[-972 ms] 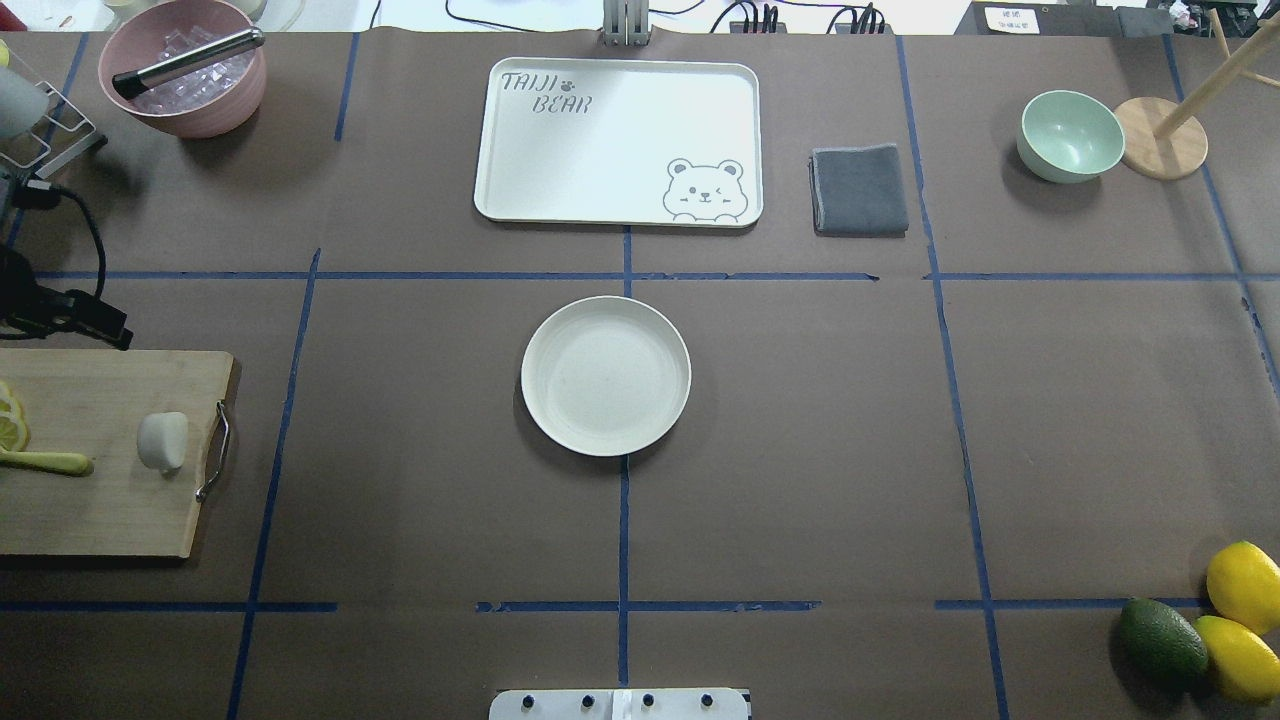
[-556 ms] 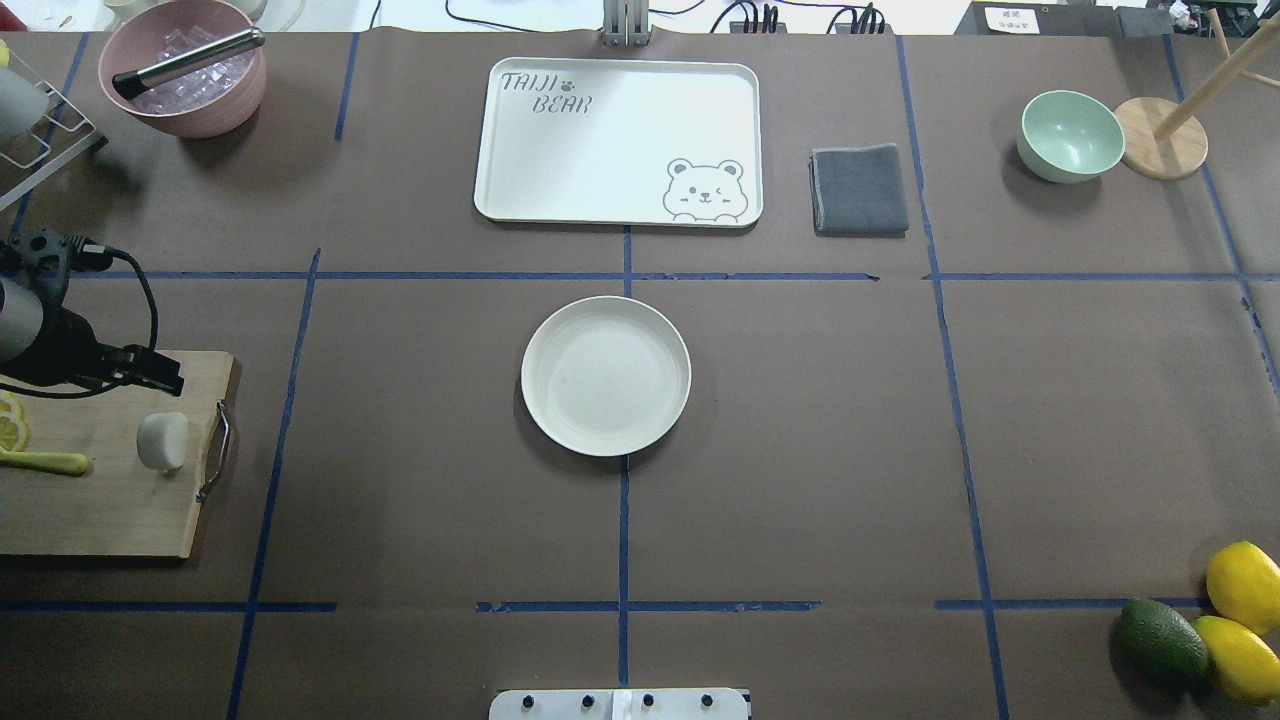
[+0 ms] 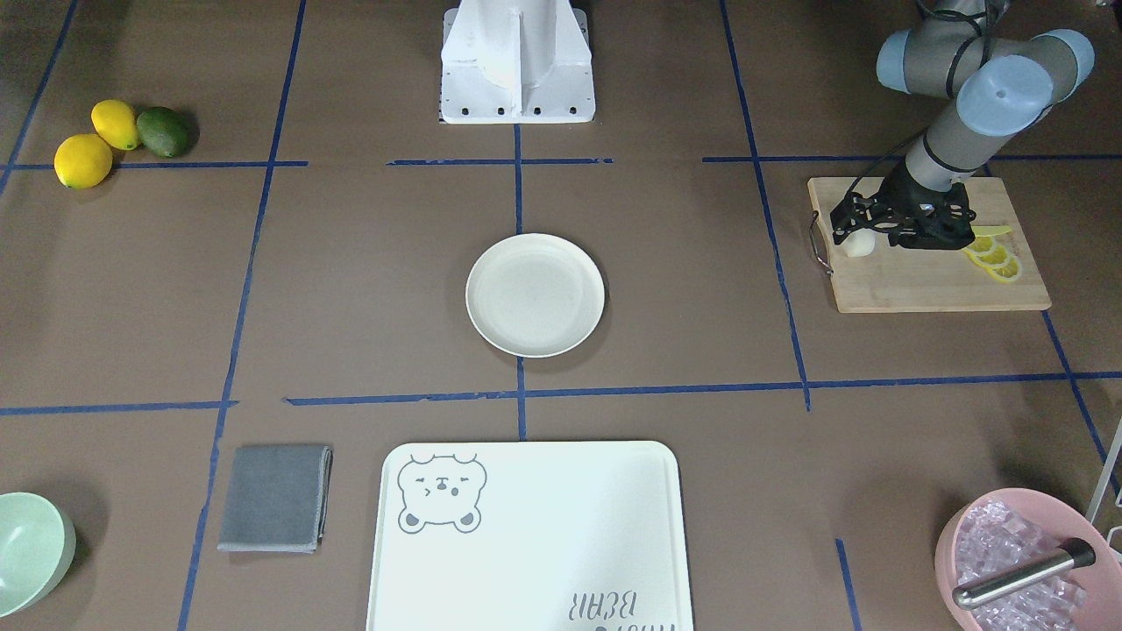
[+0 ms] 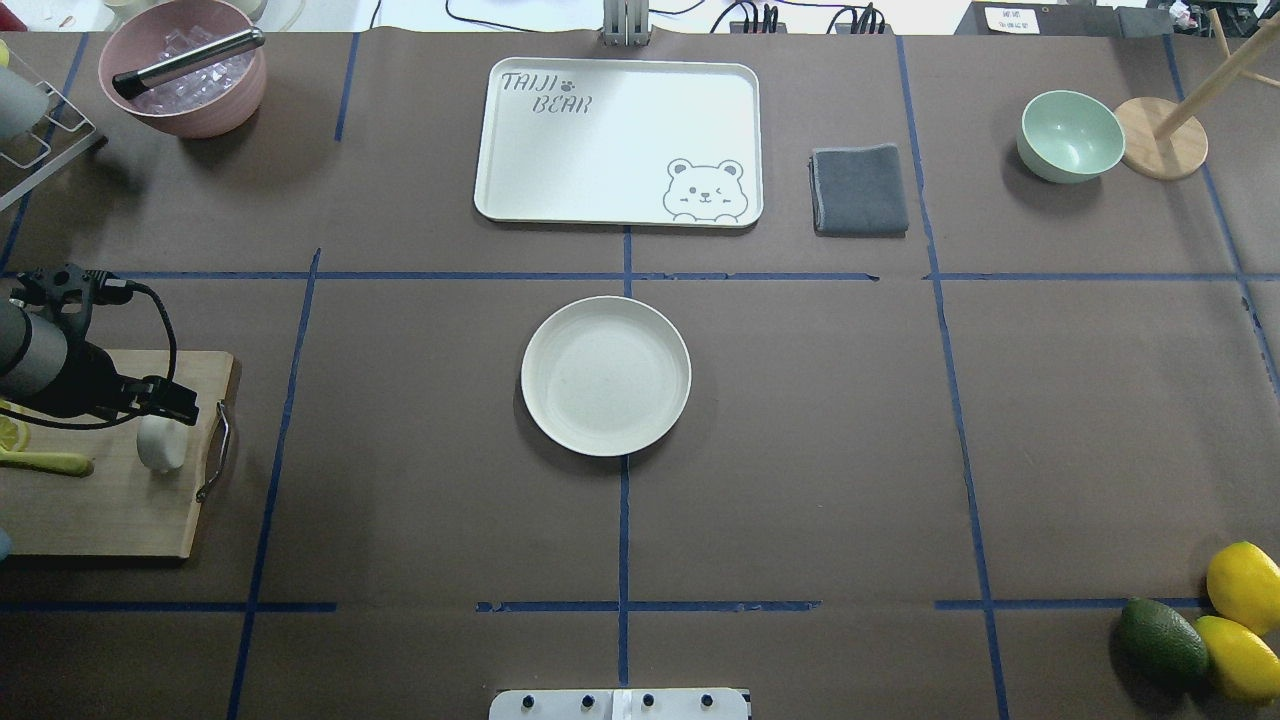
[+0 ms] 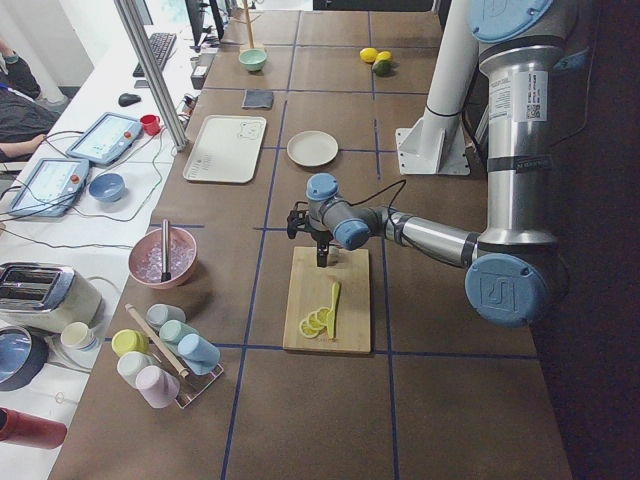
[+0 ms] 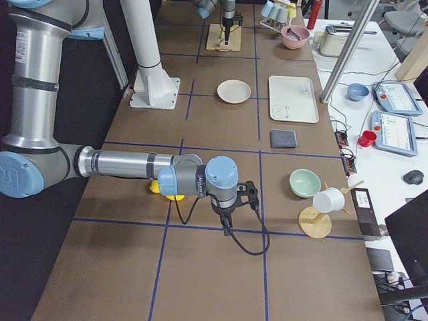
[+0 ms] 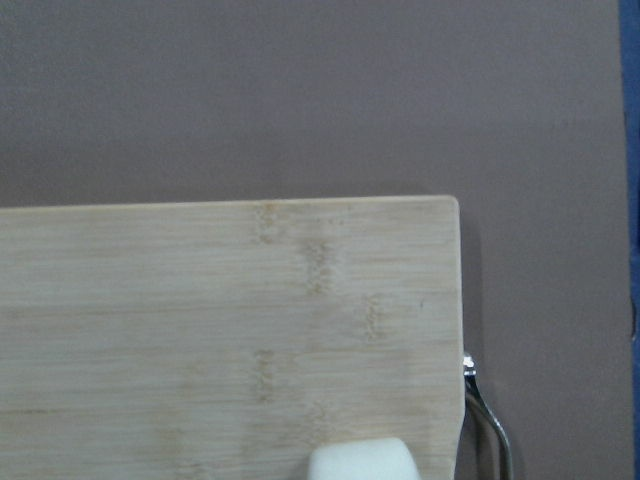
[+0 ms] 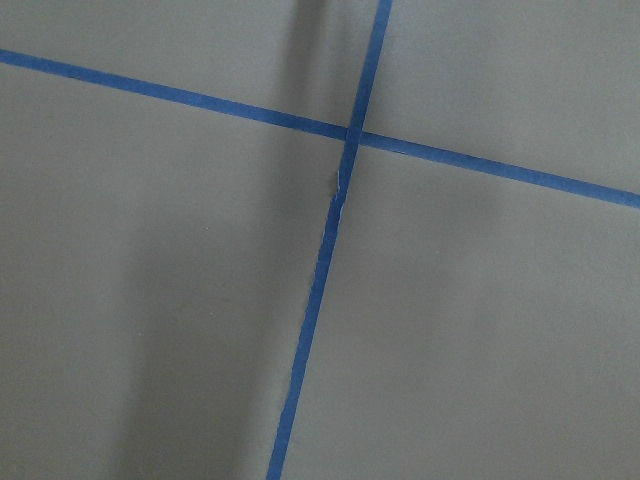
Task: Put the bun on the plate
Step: 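Lower the left gripper onto the white bun on the cutting board and grasp it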
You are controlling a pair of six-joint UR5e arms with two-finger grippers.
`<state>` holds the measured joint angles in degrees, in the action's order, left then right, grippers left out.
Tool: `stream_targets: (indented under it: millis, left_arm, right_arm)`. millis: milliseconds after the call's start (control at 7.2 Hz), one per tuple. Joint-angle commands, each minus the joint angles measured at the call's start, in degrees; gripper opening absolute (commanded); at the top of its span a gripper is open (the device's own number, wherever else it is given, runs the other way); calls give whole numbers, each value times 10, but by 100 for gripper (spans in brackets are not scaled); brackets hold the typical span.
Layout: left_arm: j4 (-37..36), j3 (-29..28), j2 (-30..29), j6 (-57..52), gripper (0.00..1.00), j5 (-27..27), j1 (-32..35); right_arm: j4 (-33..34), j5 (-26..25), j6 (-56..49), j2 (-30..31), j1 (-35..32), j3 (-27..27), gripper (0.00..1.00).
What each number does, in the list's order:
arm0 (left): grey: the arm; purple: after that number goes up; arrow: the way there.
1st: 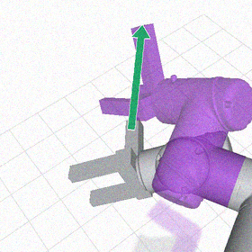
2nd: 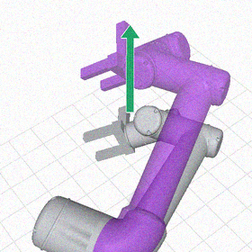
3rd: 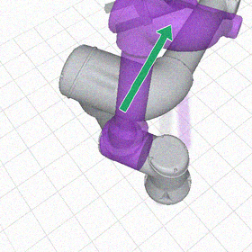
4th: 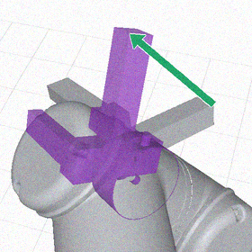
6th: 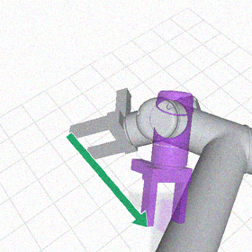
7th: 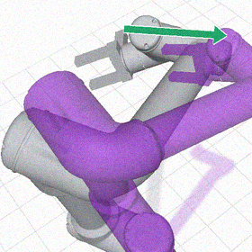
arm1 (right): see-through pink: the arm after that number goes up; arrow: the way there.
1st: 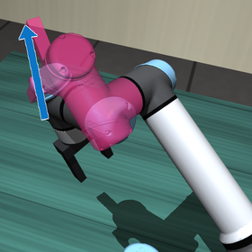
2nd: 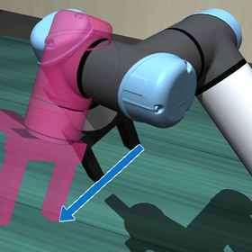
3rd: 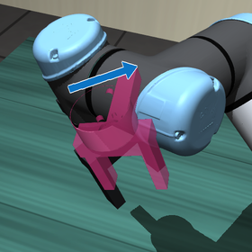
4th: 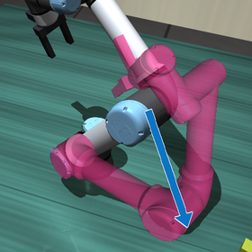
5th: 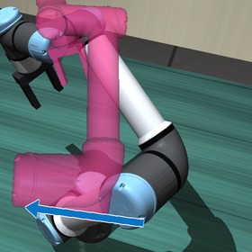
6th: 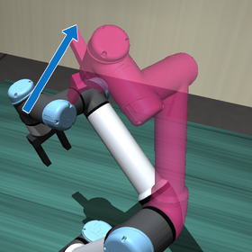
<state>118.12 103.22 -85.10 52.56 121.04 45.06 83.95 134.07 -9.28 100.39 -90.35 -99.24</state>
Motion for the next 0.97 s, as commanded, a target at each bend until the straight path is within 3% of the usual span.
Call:
stream_targets:
  millis: [0,417,694,833]
  left_arm:
    - [0,2,6,1,50,0,-4]
    - [-7,28,6,3,38,2,-8]
    - [-17,30,-5,3,35,6,-5]
    - [-59,42,-34,3,35,6,-2]
  right_arm:
    - [0,0,0,1,0,0,100]
    - [0,0,1,0,0,-2,100]
    - [0,1,1,0,0,-3,100]
    - [1,1,1,0,0,-3,100]
